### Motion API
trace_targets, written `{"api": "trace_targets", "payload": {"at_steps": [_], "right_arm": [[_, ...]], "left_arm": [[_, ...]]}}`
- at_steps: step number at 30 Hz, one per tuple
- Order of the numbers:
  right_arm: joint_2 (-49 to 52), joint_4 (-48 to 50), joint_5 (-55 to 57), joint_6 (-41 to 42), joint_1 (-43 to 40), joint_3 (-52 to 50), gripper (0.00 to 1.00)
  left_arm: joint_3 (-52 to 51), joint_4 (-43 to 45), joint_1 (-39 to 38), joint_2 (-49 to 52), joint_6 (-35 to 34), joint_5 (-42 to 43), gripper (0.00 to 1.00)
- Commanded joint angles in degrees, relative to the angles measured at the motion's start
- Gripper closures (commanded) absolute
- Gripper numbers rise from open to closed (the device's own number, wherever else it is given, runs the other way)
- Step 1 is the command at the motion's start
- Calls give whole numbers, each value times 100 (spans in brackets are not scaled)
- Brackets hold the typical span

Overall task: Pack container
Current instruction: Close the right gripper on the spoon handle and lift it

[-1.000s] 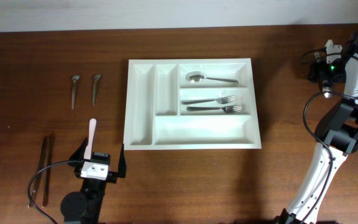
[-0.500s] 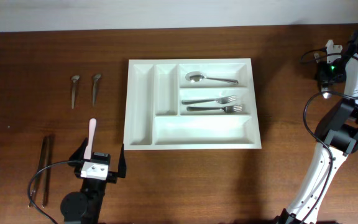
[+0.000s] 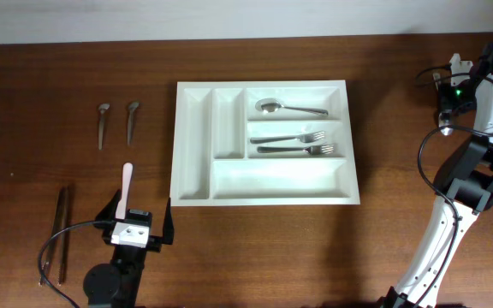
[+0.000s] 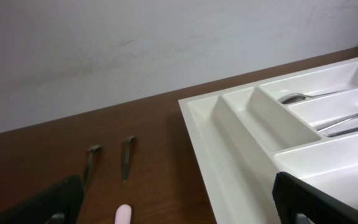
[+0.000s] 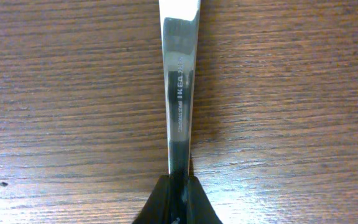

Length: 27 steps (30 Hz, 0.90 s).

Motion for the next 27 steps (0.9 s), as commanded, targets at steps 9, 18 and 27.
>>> {"api": "trace_targets", "payload": {"at_steps": [9, 18, 27], "right_arm": [[35, -310, 90, 1648, -26, 824, 96], [-149, -1637, -125, 3939, 227, 2190, 96], [-155, -2592, -1134, 5549, 859, 2992, 96]], "left_arm": [[-33, -13, 37, -55, -70, -22, 1], [-33, -13, 37, -55, -70, -22, 1], [-33, -13, 37, -55, -70, -22, 1]]}}
